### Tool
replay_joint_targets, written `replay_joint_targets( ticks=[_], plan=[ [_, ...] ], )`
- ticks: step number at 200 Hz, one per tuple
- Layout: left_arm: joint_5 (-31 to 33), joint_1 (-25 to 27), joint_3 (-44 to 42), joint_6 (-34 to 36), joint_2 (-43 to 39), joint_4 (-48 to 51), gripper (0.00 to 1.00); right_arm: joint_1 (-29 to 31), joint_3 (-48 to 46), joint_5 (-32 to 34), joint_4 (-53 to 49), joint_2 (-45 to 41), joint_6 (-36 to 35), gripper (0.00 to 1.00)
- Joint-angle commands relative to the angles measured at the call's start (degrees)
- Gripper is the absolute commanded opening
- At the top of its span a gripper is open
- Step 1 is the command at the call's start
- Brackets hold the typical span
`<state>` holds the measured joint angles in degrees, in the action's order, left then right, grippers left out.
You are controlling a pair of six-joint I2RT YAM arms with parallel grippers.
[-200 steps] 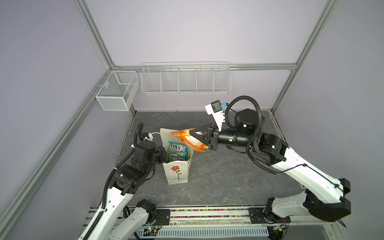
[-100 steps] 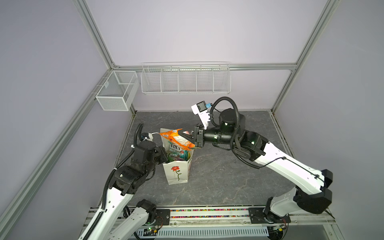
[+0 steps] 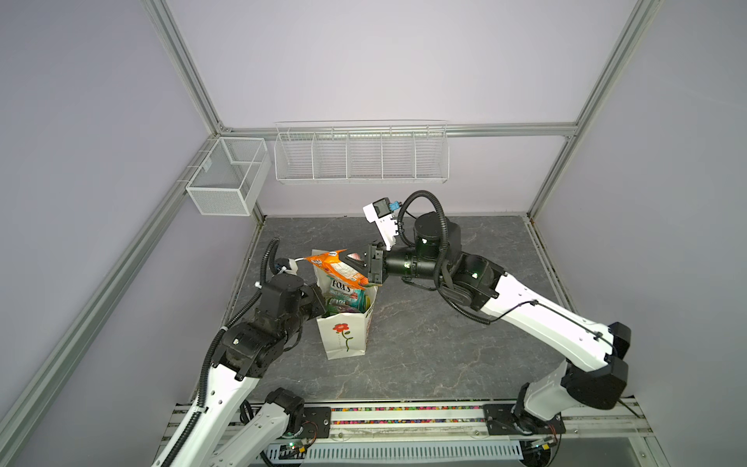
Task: Place the snacks into the paper bag
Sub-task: 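Lower the Fox's bag into the paper bag with the right gripper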
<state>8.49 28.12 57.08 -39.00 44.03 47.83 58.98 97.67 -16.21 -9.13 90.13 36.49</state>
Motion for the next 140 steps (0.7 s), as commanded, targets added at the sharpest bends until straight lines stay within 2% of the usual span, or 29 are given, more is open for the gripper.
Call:
replay_joint_targets(
  ticks=[1,140],
  plan=[
    [-0.6,-0.3,0.1,-0.6,-0.5,-0.3,0.05,0.3,1.6,1.2,4.2,0.3,1.2,0.10],
    [-0.4,-0.3,-0.2,-0.6,-2.3,-0.1,0.05,0.1,-0.8,3.3,4.3,2.2,2.3,0.09]
  ],
)
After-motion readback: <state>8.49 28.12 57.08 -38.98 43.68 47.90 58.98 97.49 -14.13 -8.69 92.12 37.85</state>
